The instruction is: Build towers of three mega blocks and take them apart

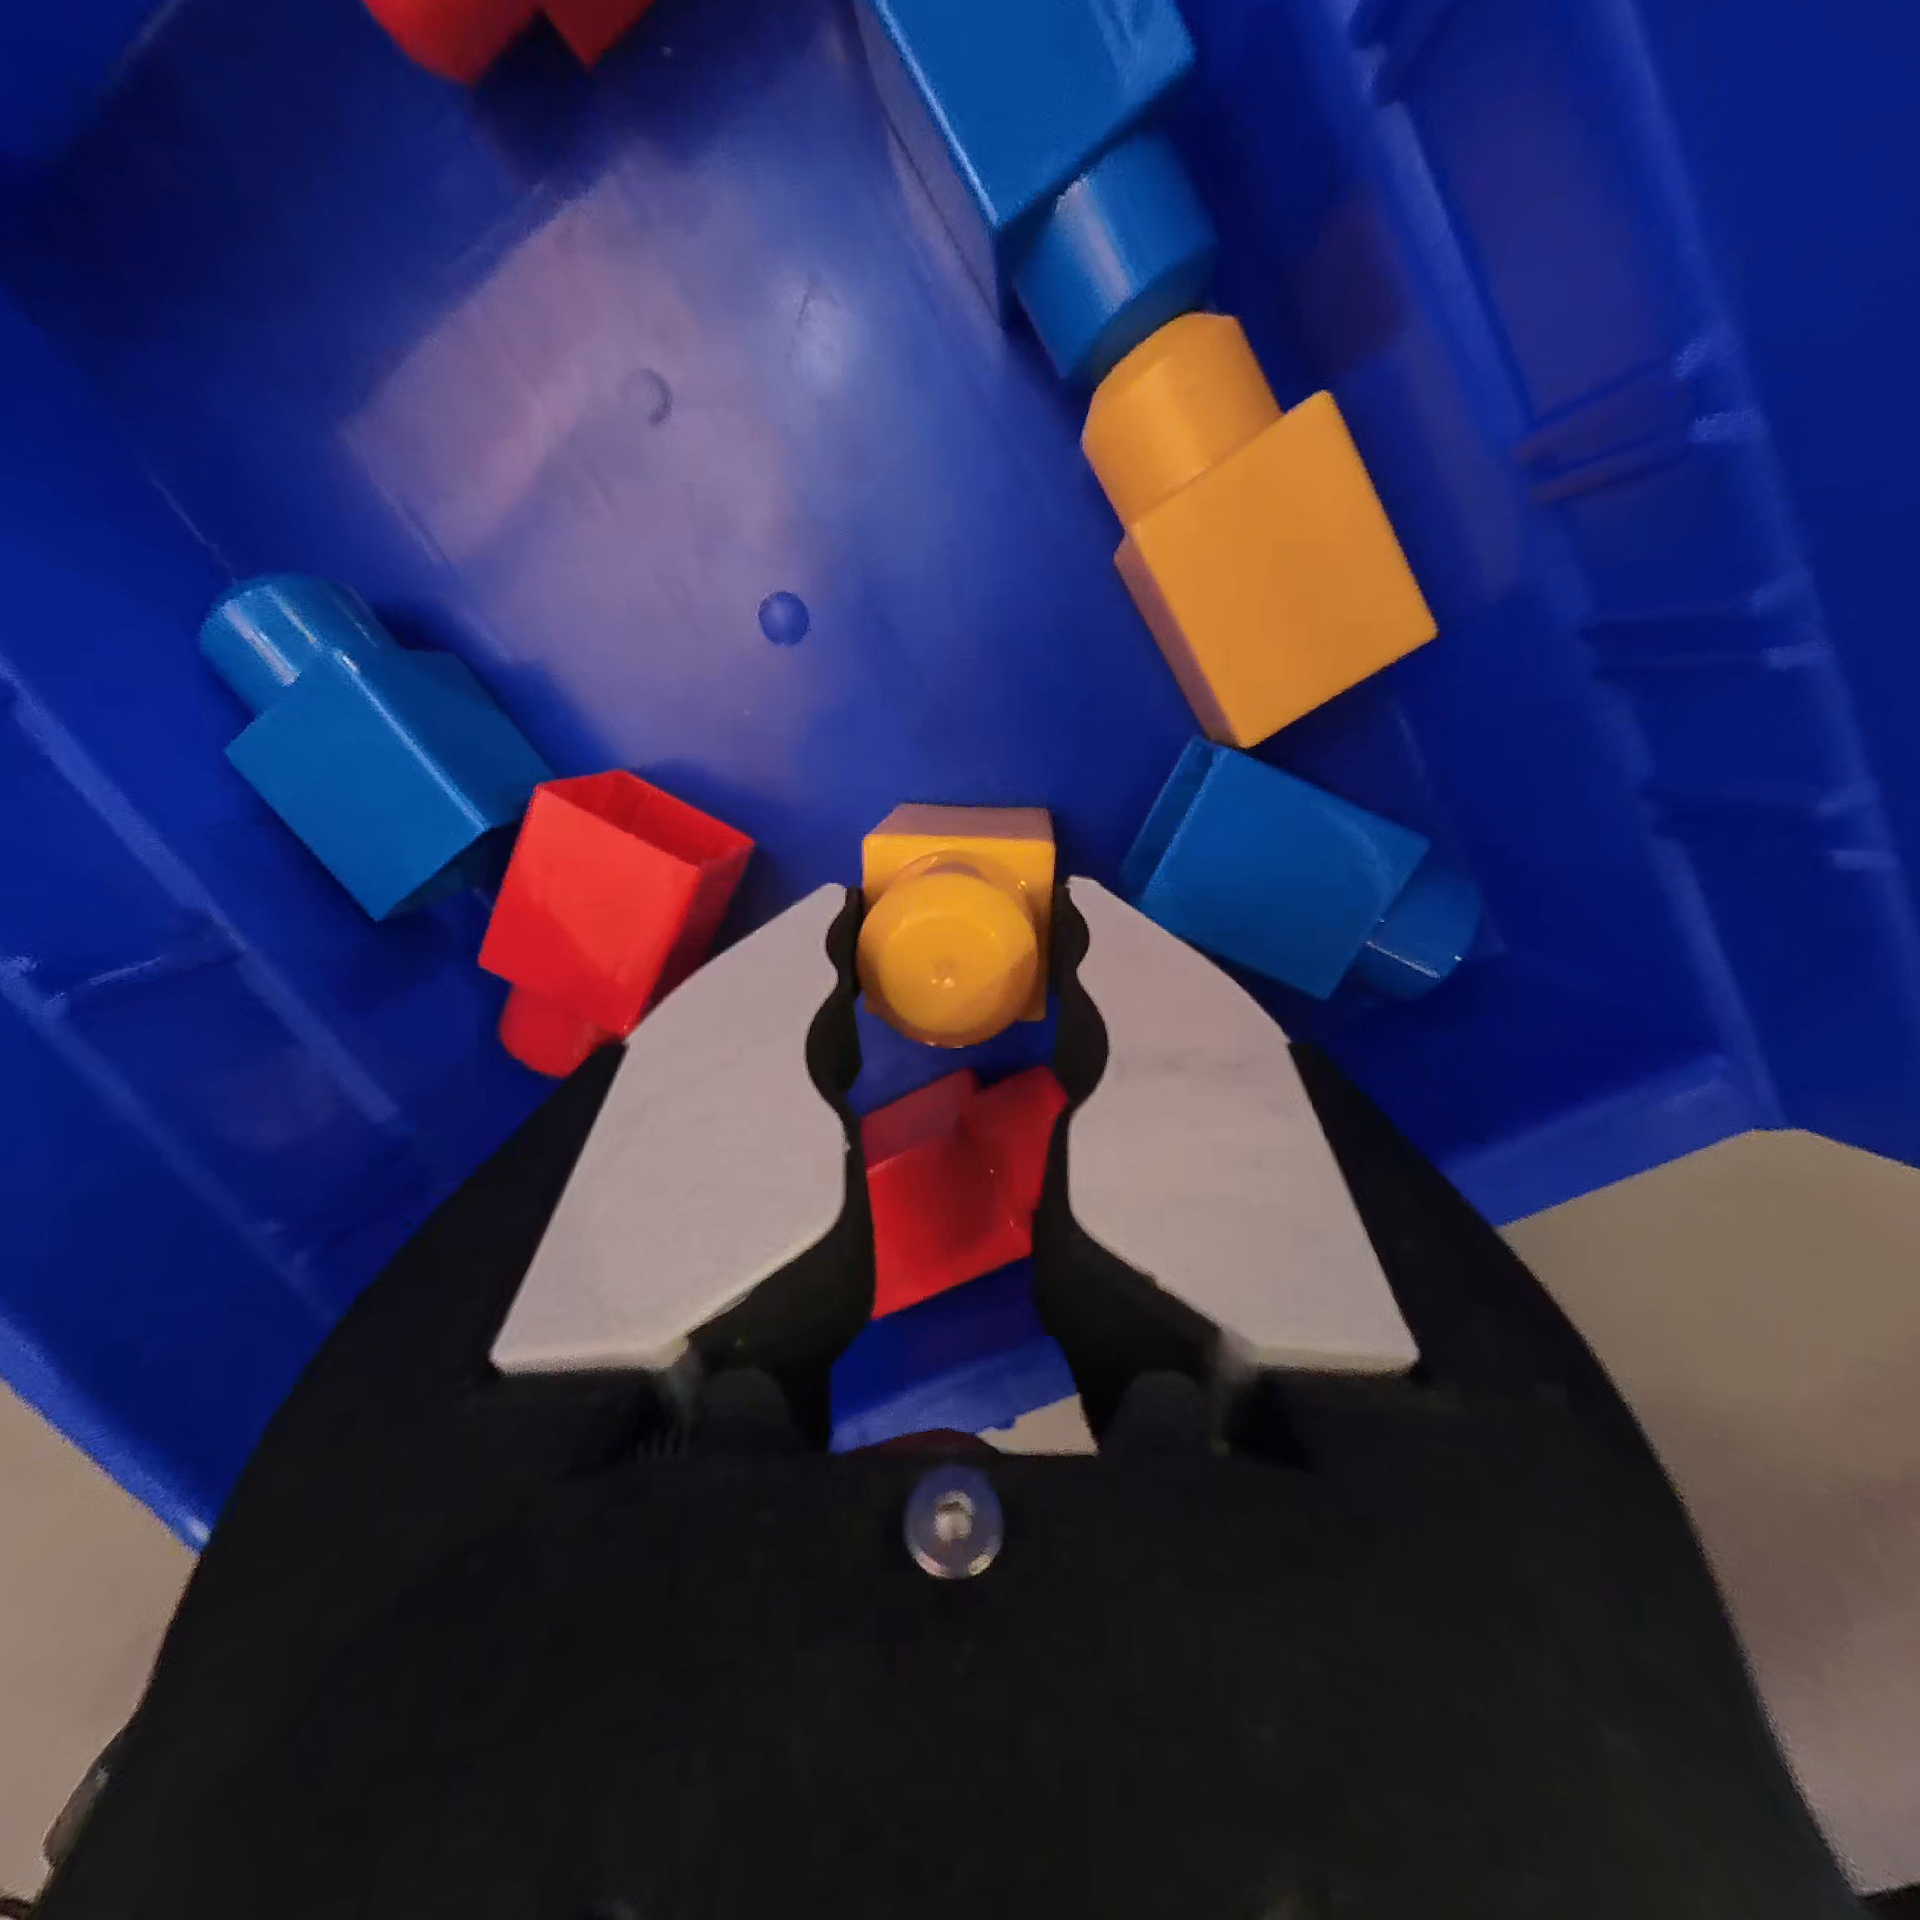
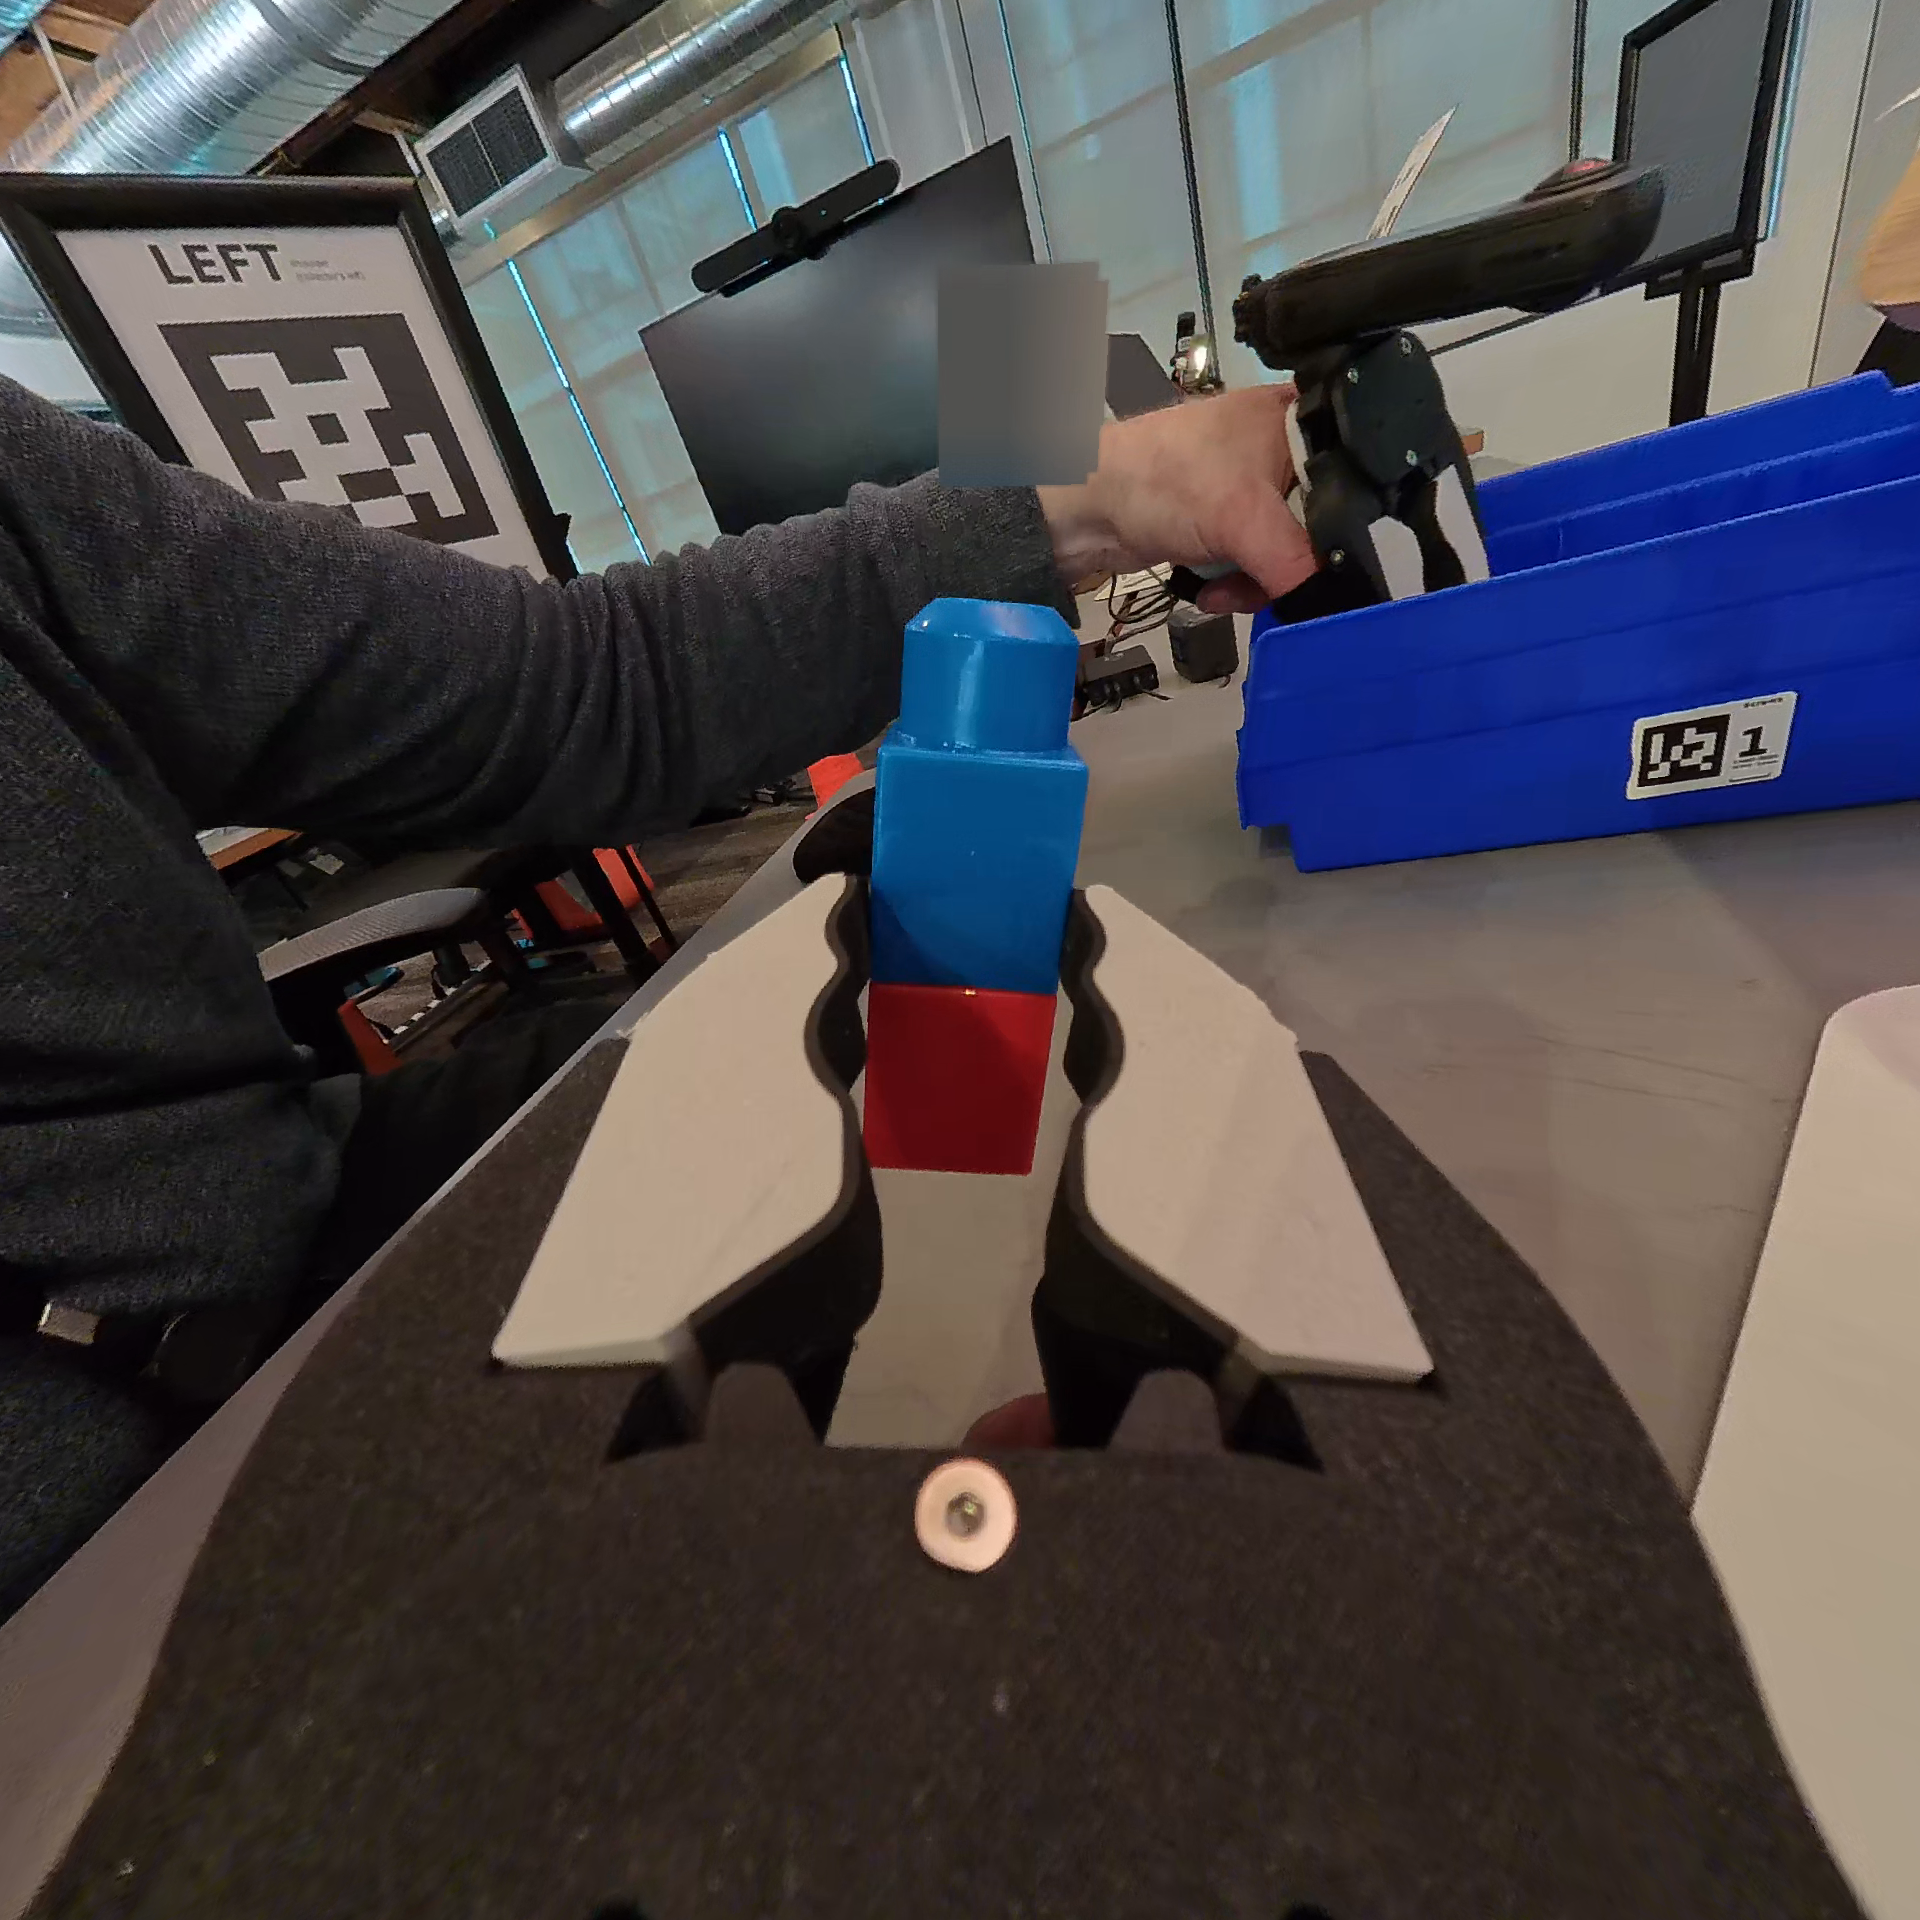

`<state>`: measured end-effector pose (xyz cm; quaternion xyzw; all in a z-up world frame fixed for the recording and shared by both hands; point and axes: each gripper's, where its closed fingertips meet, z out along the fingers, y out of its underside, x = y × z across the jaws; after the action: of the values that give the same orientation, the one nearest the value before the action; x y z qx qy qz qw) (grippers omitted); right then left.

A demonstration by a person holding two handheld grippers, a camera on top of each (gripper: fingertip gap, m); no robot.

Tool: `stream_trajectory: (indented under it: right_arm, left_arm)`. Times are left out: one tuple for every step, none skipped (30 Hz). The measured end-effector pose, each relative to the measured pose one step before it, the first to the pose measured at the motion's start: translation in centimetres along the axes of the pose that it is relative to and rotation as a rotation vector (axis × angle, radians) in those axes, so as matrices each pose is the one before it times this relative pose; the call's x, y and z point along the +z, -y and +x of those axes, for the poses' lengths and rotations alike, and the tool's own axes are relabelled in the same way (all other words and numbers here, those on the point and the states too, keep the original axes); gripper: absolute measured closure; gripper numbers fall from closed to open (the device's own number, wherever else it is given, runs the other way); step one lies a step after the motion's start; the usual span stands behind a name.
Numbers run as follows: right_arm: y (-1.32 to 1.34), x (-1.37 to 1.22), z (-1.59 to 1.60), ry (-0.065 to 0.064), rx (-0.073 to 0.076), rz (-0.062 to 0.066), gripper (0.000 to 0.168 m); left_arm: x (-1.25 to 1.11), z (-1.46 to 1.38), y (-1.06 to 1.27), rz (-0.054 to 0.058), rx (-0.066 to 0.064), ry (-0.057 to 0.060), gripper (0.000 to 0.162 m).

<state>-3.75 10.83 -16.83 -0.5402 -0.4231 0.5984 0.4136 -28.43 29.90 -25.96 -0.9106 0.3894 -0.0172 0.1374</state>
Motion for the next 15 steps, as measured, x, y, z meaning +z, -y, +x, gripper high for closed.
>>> stream_trajectory:
  right_arm:
    - [0.000, 0.002, -0.004, -0.0002, -0.0004, 0.0002, 0.133]
    - [-0.001, 0.007, -0.004, -0.0003, -0.0006, -0.0006, 0.133]
    - [-0.009, 0.007, 0.014, -0.0015, -0.0004, -0.0005, 0.133]
    - [0.008, -0.006, 0.028, -0.0020, -0.0004, 0.0006, 0.133]
    - [0.005, -0.003, 0.019, -0.0026, -0.0007, 0.0008, 0.134]
    - [0.000, 0.012, 0.012, -0.0025, -0.0015, 0.0000, 0.134]
    - [-0.027, 0.025, 0.007, -0.0012, -0.0015, -0.0023, 0.134]
    - [-0.050, 0.053, -0.007, -0.0014, -0.0019, -0.0042, 0.134]
    - [-0.075, 0.068, -0.001, -0.0027, -0.0032, -0.0064, 0.133]
    - [-0.101, 0.099, -0.017, -0.0038, -0.0057, -0.0080, 0.134]
    - [-0.127, 0.115, -0.046, -0.0027, -0.0079, -0.0102, 0.134]
    - [-0.168, 0.154, -0.083, -0.0023, -0.0102, -0.0133, 0.134]
    - [-0.178, 0.156, -0.090, -0.0030, -0.0122, -0.0146, 0.133]
    - [-0.175, 0.162, -0.083, -0.0047, -0.0126, -0.0138, 0.133]
    - [-0.149, 0.134, -0.059, -0.0055, -0.0120, -0.0118, 0.133]
  left_arm:
    - [-0.331, -0.025, 0.026, 0.0196, -0.0056, 0.0046, 0.129]
    - [-0.501, 0.016, 0.080, 0.0242, -0.0133, -0.0012, 0.129]
    - [-0.648, 0.083, 0.158, 0.0310, -0.0063, -0.0004, 0.129]
    - [-0.832, 0.184, 0.126, 0.0290, -0.0100, -0.0038, 0.129]
    - [-1.033, 0.215, 0.175, 0.0310, -0.0035, 0.0029, 0.129]
    - [-1.265, 0.562, 0.450, 0.0478, 0.0020, -0.0112, 0.129]
    - [-1.401, 1.078, 0.580, 0.0517, -0.0043, -0.0395, 0.129]
    - [-1.437, 1.197, 0.751, 0.0515, 0.0029, -0.0294, 0.129]
    - [-1.358, 1.387, 0.954, 0.0521, 0.0147, -0.0263, 0.129]
    - [-1.104, 1.851, 0.957, 0.0381, 0.0182, -0.0487, 0.129]
    - [-0.776, 1.965, 0.936, 0.0235, 0.0272, -0.0430, 0.129]
    - [-0.474, 1.925, 0.931, 0.0095, 0.0382, -0.0319, 0.129]
    - [-0.222, 1.907, 0.989, 0.0018, 0.0408, -0.0300, 0.129]
    - [-0.004, 1.933, 1.084, 0.0001, 0.0354, -0.0361, 0.129]
    - [0.176, 1.951, 1.091, -0.0029, 0.0344, -0.0426, 0.129]
